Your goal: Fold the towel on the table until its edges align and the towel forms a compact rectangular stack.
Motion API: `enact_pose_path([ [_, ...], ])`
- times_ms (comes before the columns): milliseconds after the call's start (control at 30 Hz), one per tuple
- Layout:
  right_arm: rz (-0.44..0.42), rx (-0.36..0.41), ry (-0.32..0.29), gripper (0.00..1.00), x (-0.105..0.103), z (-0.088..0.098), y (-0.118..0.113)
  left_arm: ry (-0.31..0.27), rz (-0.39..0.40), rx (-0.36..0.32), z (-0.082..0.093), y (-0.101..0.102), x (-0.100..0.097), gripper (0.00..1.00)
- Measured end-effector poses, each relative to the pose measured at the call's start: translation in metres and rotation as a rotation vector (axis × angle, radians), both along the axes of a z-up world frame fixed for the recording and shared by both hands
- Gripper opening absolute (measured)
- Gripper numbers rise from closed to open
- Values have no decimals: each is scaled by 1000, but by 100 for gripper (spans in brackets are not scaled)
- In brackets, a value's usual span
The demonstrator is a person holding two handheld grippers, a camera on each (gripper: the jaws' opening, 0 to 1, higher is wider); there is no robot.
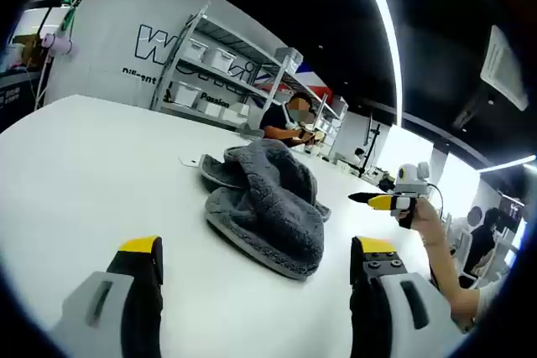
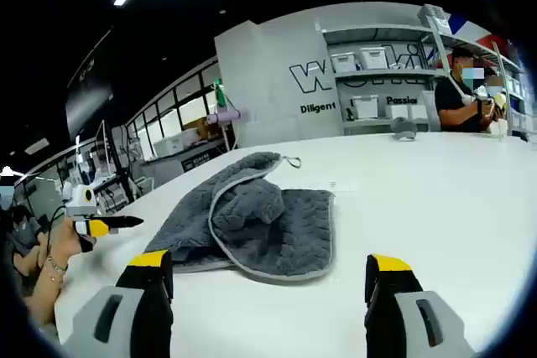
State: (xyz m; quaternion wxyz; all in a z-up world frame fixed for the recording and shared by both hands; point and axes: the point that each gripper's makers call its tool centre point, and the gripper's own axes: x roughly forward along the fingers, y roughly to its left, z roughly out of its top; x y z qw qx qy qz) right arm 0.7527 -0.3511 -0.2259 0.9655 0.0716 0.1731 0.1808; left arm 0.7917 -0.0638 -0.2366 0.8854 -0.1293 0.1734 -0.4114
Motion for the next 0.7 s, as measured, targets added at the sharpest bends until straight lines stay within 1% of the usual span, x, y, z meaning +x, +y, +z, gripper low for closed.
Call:
enact_pose_path([
  [33,4,7,4,100,-1,0,1,1,0,0,0,0,0,97],
  [233,20,-23,27,100,-1,-6,3,4,16,-18,1,2,0,97],
  [433,44,-49,32,100,-4,-8,10,6,5,-18,0,0,-1,97],
  [700,39,-51,27,100,-3,-7,8,8,8,-19,-1,-1,-4,97],
])
